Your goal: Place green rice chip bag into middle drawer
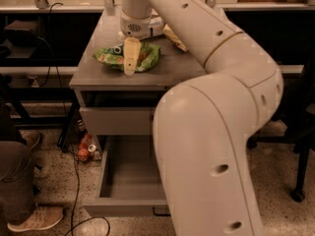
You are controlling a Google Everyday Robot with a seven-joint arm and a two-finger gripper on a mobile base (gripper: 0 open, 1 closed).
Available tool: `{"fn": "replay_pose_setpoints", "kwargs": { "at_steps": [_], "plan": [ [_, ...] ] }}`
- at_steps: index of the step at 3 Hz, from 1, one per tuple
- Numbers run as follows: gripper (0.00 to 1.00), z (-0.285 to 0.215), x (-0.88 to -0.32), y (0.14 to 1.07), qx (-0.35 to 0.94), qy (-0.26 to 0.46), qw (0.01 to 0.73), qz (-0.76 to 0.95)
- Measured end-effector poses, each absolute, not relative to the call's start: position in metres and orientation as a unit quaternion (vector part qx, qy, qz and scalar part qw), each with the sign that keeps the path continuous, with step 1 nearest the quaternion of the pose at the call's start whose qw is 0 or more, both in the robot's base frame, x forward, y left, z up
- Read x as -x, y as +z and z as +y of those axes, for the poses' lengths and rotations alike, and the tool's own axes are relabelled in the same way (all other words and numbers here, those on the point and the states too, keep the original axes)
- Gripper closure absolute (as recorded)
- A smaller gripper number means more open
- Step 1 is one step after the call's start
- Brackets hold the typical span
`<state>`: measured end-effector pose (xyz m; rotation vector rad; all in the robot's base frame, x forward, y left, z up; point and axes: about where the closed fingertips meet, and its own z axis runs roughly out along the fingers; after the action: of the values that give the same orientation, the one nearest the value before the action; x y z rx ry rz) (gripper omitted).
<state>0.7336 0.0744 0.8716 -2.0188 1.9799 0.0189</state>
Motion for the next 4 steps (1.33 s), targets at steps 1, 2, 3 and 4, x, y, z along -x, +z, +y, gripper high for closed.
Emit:
{"fn": "replay_pose_setpoints", "kwargs": {
  "at_steps": [1, 2, 3, 4],
  "plan": [
    [0.15, 0.0838, -0.7426, 0.8641, 0.703, 0.045, 0.164, 0.691],
    [0.38, 0.0864, -0.7473, 0.8603, 0.694, 0.089, 0.179, 0.692],
    [0.62, 0.0861, -0.7485, 0.8600, 0.684, 0.125, 0.193, 0.692],
    [0.83, 0.0842, -0.7469, 0.8616, 0.676, 0.151, 0.204, 0.692]
  ]
}}
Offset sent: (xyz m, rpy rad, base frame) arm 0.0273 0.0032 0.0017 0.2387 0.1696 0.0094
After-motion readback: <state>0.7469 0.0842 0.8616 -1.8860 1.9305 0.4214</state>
